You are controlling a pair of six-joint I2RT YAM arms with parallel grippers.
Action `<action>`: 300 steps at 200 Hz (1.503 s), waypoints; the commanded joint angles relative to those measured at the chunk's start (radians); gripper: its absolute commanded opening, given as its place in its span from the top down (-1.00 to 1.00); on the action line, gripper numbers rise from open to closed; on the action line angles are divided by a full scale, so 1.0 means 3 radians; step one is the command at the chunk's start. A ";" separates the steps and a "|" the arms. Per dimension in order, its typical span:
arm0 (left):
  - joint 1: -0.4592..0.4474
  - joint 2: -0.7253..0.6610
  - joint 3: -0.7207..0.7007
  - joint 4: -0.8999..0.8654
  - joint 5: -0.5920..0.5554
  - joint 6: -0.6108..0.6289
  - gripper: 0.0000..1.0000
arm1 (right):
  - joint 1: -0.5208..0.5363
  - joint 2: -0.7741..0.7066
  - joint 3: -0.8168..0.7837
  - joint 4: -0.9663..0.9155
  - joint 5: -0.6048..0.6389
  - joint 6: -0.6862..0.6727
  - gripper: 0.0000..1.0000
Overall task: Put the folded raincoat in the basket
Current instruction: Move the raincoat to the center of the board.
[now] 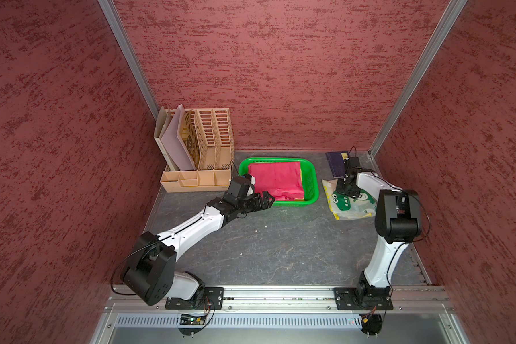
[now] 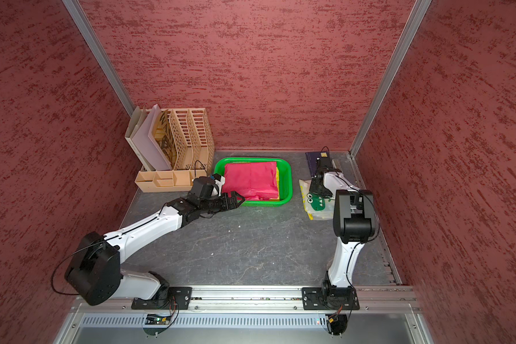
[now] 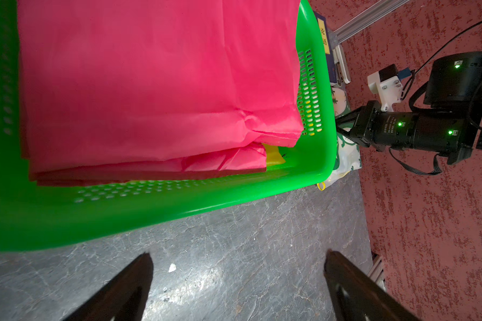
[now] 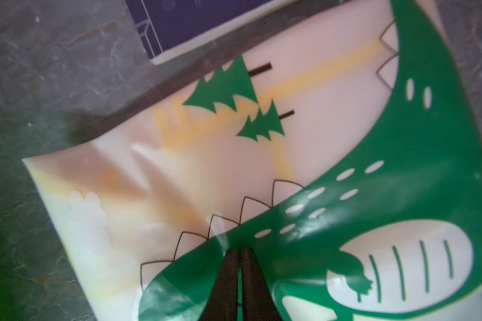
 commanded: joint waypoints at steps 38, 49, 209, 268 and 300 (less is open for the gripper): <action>-0.0012 -0.0190 -0.0138 0.0014 0.0014 -0.0019 -0.99 | -0.0006 -0.0347 -0.0532 -0.0094 -0.0301 0.0198 0.82; -0.0010 -0.0217 -0.0169 0.0014 0.0009 -0.0026 -0.99 | -0.0002 -0.0451 -0.0664 -0.0074 -0.0331 0.0249 0.81; -0.0112 -0.0873 -0.0591 -0.0151 -0.0115 -0.0152 -0.99 | 0.0989 -0.2468 -0.2250 -0.0410 -0.0411 0.1208 0.73; -0.0160 -0.1095 -0.0646 -0.0264 -0.0222 -0.0224 -0.99 | 0.1269 -0.2824 -0.1813 -0.1206 -0.0015 0.1102 0.64; -0.0202 -0.1107 -0.0648 -0.0253 -0.0249 -0.0245 -0.99 | 0.1260 -0.2538 -0.1540 -0.1319 0.0152 0.1122 0.89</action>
